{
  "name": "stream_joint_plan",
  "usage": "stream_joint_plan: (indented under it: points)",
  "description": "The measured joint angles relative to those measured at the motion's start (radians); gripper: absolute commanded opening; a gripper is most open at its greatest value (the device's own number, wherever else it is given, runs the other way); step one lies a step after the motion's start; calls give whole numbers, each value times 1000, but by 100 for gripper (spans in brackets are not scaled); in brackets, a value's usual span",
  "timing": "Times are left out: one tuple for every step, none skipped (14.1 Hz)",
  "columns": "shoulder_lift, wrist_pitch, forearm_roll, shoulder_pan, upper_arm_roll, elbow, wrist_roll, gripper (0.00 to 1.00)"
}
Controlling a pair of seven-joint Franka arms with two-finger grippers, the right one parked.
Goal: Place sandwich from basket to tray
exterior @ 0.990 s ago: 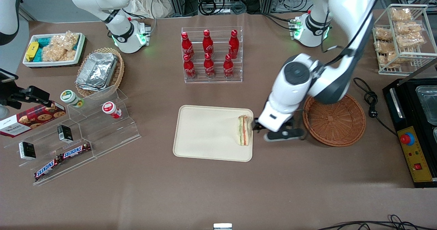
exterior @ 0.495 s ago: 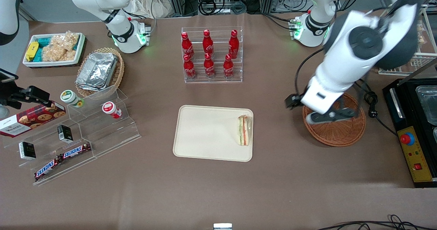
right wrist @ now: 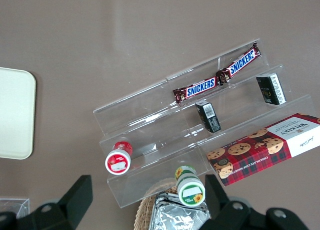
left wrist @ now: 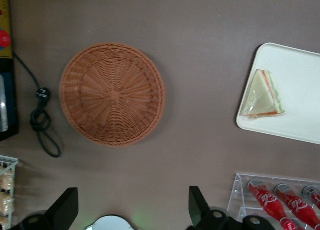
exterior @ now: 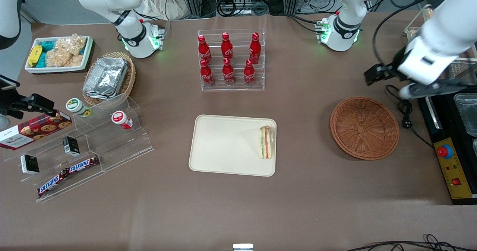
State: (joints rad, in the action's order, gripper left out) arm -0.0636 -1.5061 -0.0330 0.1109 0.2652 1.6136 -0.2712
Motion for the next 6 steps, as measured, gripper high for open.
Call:
stream_joint_plan:
  points:
    - [-25, 7, -5, 0, -24, 15, 28, 99]
    - [-40, 8, -6, 0, -36, 26, 41, 99]
    - [-46, 8, -6, 0, -38, 30, 46, 99]
    - [-45, 7, -6, -2, -38, 30, 46, 99]
    - [-44, 6, -6, -4, -38, 30, 46, 99]
    - [-43, 6, -6, -5, -37, 30, 46, 99]
